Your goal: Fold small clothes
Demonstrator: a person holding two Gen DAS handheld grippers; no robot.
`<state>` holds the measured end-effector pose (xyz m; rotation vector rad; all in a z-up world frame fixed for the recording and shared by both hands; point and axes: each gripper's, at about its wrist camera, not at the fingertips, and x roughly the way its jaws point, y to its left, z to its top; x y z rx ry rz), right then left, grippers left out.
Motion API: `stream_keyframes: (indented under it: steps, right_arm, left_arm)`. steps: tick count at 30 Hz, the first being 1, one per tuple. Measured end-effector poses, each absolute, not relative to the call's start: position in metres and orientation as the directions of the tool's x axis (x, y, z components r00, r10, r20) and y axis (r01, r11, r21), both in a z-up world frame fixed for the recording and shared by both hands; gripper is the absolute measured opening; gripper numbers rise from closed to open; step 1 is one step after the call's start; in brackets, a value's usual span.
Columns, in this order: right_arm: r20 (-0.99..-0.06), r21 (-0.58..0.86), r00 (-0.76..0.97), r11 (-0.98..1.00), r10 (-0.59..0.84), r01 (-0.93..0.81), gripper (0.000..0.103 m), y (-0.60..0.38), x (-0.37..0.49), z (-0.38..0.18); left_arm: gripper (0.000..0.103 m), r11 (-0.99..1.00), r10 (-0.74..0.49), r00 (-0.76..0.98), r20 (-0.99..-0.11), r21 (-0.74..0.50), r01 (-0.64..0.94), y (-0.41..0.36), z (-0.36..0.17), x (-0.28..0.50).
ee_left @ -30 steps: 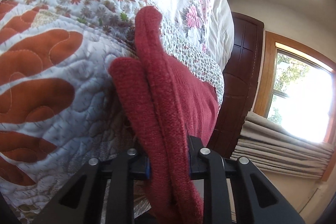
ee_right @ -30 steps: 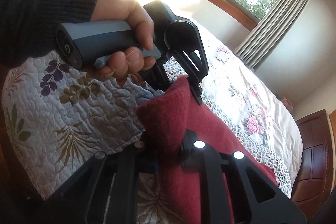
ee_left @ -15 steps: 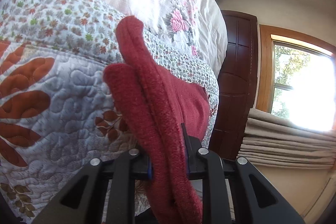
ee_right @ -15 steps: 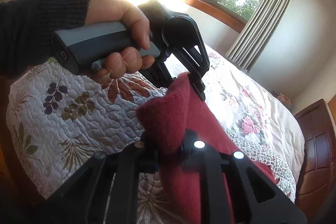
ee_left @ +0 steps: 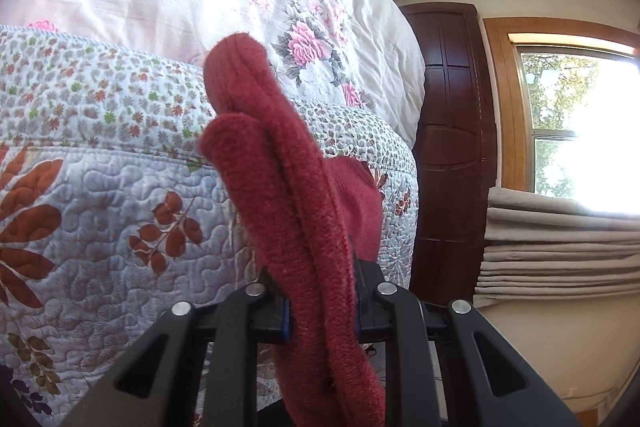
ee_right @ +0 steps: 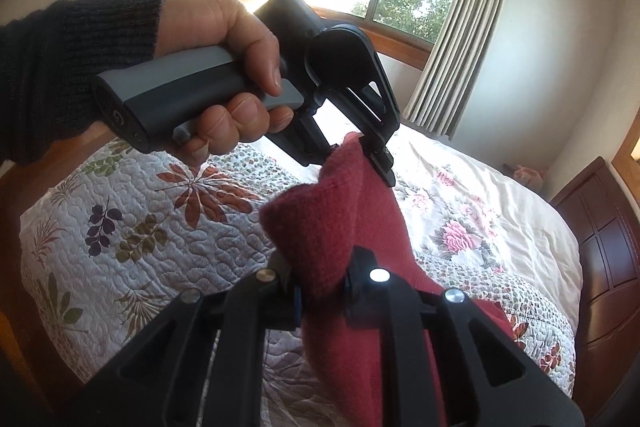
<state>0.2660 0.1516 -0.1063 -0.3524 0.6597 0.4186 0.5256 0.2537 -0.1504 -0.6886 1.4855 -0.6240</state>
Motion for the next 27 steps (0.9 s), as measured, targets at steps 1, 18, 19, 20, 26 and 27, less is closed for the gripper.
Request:
stream_keyframes:
  steps: [1, 18, 19, 20, 26, 27]
  right_arm:
    - [-0.647, -0.177, 0.717, 0.864, 0.260, -0.472, 0.013, 0.148, 0.265, -0.103]
    - [-0.604, -0.021, 0.750, 0.935, 0.271, -0.354, 0.013, 0.075, 0.272, -0.084]
    - [-0.603, -0.012, 0.751, 0.938, 0.270, -0.347, 0.013, 0.069, 0.272, -0.084]
    - [-0.602, -0.004, 0.752, 0.941, 0.268, -0.339, 0.013, 0.064, 0.273, -0.084]
    - [-0.602, 0.042, 0.755, 0.954, 0.262, -0.297, 0.013, 0.034, 0.270, -0.086]
    - [-0.603, 0.052, 0.754, 0.956, 0.261, -0.290, 0.013, 0.028, 0.269, -0.087]
  left_arm:
    - [0.020, 0.674, -0.738, 0.001, -0.674, -0.738, -0.036, 0.249, -0.147, 0.527]
    - [0.020, 0.771, -0.634, -0.029, -0.773, -0.635, 0.051, 0.168, -0.108, 0.537]
    - [0.020, 0.774, -0.630, -0.033, -0.776, -0.631, 0.054, 0.163, -0.107, 0.537]
    - [0.020, 0.778, -0.625, -0.036, -0.780, -0.626, 0.058, 0.157, -0.107, 0.537]
    - [0.020, 0.798, -0.593, -0.057, -0.803, -0.596, 0.092, 0.120, -0.107, 0.535]
    - [0.020, 0.802, -0.587, -0.061, -0.808, -0.590, 0.096, 0.113, -0.107, 0.535]
